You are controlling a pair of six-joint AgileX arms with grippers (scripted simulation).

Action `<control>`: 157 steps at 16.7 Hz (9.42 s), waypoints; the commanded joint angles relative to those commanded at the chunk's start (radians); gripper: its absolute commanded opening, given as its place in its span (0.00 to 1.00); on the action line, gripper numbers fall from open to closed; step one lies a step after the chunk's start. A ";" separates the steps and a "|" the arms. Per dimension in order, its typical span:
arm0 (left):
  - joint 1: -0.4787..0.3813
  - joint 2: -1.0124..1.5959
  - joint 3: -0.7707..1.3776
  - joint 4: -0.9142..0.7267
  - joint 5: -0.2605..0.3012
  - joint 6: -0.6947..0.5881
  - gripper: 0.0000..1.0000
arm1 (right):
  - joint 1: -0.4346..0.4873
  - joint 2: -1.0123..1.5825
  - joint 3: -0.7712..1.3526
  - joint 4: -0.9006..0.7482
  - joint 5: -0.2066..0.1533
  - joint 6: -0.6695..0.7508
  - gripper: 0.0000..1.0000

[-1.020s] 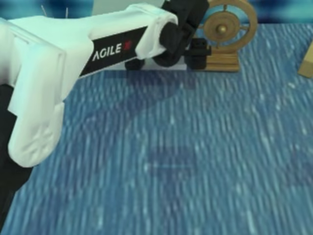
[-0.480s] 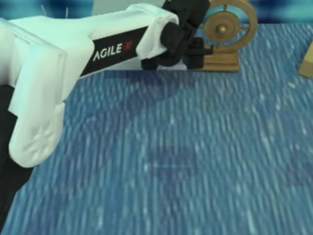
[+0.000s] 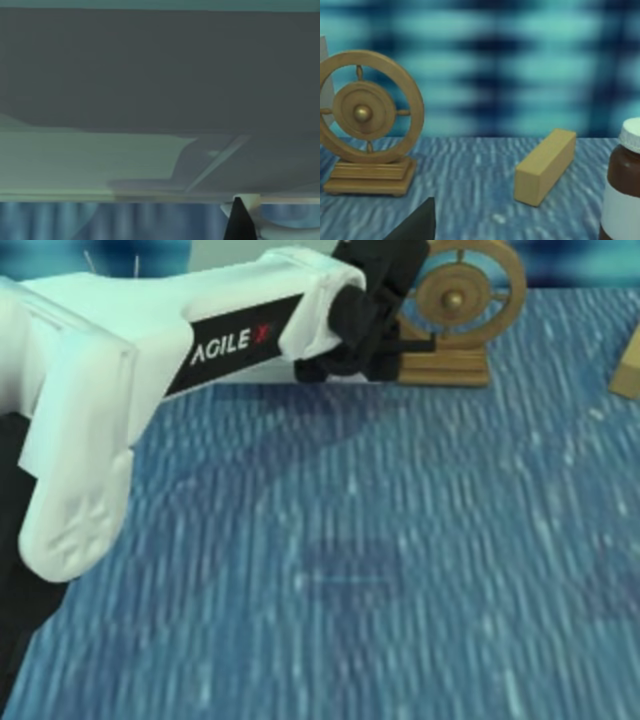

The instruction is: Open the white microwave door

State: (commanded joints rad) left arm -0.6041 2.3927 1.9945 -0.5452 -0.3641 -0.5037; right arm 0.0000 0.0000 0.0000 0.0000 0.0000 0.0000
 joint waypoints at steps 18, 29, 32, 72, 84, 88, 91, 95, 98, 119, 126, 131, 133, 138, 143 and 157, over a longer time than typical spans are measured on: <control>-0.032 -0.101 -0.174 0.063 -0.020 -0.028 0.00 | 0.000 0.000 0.000 0.000 0.000 0.000 1.00; -0.032 -0.101 -0.174 0.063 -0.020 -0.028 0.00 | 0.000 0.000 0.000 0.000 0.000 0.000 1.00; -0.032 -0.101 -0.174 0.063 -0.020 -0.028 0.00 | 0.000 0.000 0.000 0.000 0.000 0.000 1.00; -0.020 -0.196 -0.342 0.169 0.051 0.079 0.00 | 0.000 0.000 0.000 0.000 0.000 0.000 1.00; -0.018 -0.211 -0.365 0.185 0.065 0.096 0.00 | 0.000 0.000 0.000 0.000 0.000 0.000 1.00; -0.018 -0.211 -0.365 0.185 0.065 0.096 0.00 | 0.000 0.000 0.000 0.000 0.000 0.000 1.00; -0.018 -0.211 -0.365 0.185 0.065 0.096 0.00 | 0.000 0.000 0.000 0.000 0.000 0.000 1.00; -0.018 -0.211 -0.365 0.185 0.065 0.096 0.00 | 0.000 0.000 0.000 0.000 0.000 0.000 1.00; -0.018 -0.211 -0.365 0.185 0.065 0.096 0.00 | 0.000 0.000 0.000 0.000 0.000 0.000 1.00; -0.006 -0.267 -0.458 0.241 0.118 0.167 0.00 | 0.000 0.000 0.000 0.000 0.000 0.000 1.00; -0.006 -0.267 -0.458 0.241 0.118 0.167 0.00 | 0.000 0.000 0.000 0.000 0.000 0.000 1.00; -0.015 -0.261 -0.459 0.241 0.125 0.162 0.00 | 0.000 0.000 0.000 0.000 0.000 0.000 1.00; -0.008 -0.271 -0.475 0.248 0.129 0.177 0.00 | 0.000 0.000 0.000 0.000 0.000 0.000 1.00; 0.010 -0.321 -0.545 0.290 0.177 0.241 0.00 | 0.000 0.000 0.000 0.000 0.000 0.000 1.00; 0.010 -0.321 -0.545 0.290 0.177 0.241 0.00 | 0.000 0.000 0.000 0.000 0.000 0.000 1.00; 0.010 -0.321 -0.545 0.290 0.177 0.241 0.00 | 0.000 0.000 0.000 0.000 0.000 0.000 1.00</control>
State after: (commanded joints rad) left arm -0.5942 2.0720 1.4496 -0.2547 -0.1872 -0.2622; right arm 0.0000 0.0000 0.0000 0.0000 0.0000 0.0000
